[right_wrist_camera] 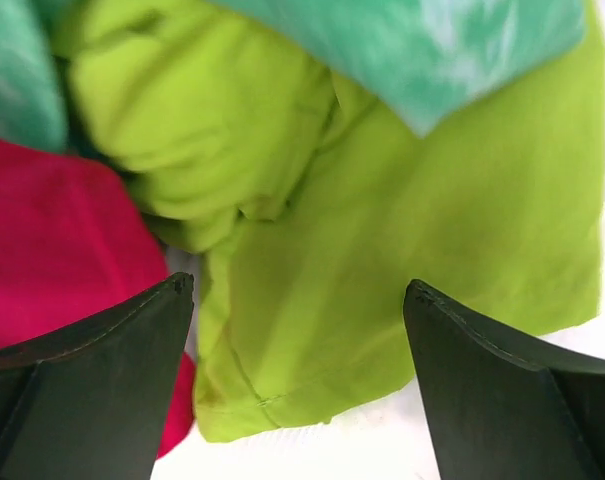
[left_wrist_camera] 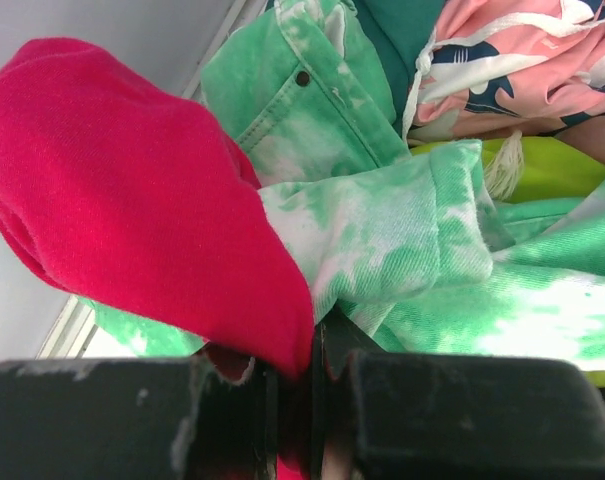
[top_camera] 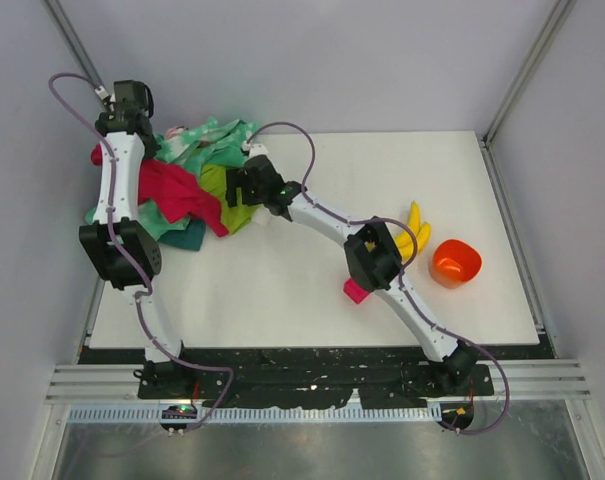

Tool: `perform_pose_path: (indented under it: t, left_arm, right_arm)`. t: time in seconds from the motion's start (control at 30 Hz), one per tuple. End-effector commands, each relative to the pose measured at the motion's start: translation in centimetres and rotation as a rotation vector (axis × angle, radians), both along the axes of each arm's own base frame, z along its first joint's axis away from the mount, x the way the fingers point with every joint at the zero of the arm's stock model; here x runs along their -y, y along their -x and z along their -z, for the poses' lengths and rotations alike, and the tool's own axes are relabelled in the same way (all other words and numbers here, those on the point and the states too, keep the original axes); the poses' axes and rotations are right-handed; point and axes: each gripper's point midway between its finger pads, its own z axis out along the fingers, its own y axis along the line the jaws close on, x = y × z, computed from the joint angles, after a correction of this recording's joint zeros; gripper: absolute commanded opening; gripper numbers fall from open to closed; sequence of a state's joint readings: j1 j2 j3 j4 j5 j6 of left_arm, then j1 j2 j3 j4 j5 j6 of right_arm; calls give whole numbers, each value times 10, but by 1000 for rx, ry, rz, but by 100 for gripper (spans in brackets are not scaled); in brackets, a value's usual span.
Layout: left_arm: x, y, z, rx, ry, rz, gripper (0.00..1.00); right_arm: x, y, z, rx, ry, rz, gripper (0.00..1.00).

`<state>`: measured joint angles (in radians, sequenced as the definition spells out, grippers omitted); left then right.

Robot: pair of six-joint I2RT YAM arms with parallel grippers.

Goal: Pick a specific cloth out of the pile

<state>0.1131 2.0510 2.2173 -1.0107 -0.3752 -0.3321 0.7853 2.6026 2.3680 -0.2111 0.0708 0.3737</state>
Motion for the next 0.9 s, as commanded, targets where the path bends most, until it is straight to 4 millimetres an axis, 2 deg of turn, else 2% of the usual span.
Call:
perform_pose_path:
  t: [0.0, 0.07, 0.17, 0.2, 0.27, 0.33, 0.37, 0.43, 0.5, 0.53, 0.57, 0.6, 0.63, 0.7, 0.77, 0.87]
  left_arm:
    - [-12, -3, -15, 52, -20, -21, 0]
    - [-13, -3, -14, 50, -26, -23, 0]
    - [-16, -2, -15, 53, -21, -31, 0]
    - [-16, -2, -15, 54, -18, -32, 0]
    - [-14, -1, -15, 57, -10, -26, 0]
    - [-13, -1, -14, 57, -5, -23, 0]
    - [-12, -1, -13, 53, -3, -21, 0]
    - [-13, 1, -11, 46, -4, -22, 0]
    - [-13, 2, -9, 39, -7, -25, 0]
    - [-13, 2, -7, 33, -6, -24, 0]
    - [-12, 3, -5, 29, -2, -25, 0]
    - [-13, 4, -2, 23, 1, -30, 0]
    - [-12, 4, 1, 19, 9, -31, 0]
    - [-9, 4, 8, 10, 29, -31, 0]
    - [-7, 5, 16, -5, 44, -32, 0]
    - [-2, 5, 27, -16, 73, -28, 0]
  right_arm:
    - [-10, -3, 2, -51, -58, 86, 87]
    - [-17, 1, 3, -63, -79, 81, 84]
    - [-26, 16, 23, -131, -107, 78, 83]
    - [-37, 24, 25, -158, -146, 48, 82]
    - [-52, 33, 33, -177, -184, 8, 73]
    - [-62, 36, 32, -169, -206, -7, 64]
    - [-66, 34, 22, -152, -223, -12, 51]
    - [-63, 30, 17, -136, -224, 6, 36]
    - [-55, 23, -15, -70, -228, 32, 29]
    - [-51, 19, -25, -24, -213, 43, 27]
    - [-46, 18, -47, 10, -218, 45, 26]
    - [-40, 14, -58, 57, -190, 57, 26]
    - [-34, 11, -82, 95, -196, 68, 26]
    - [-22, 8, -111, 165, -175, 89, 25]
    - [-14, 9, -133, 223, -150, 91, 24]
    - [-6, 9, -141, 253, -114, 92, 22]
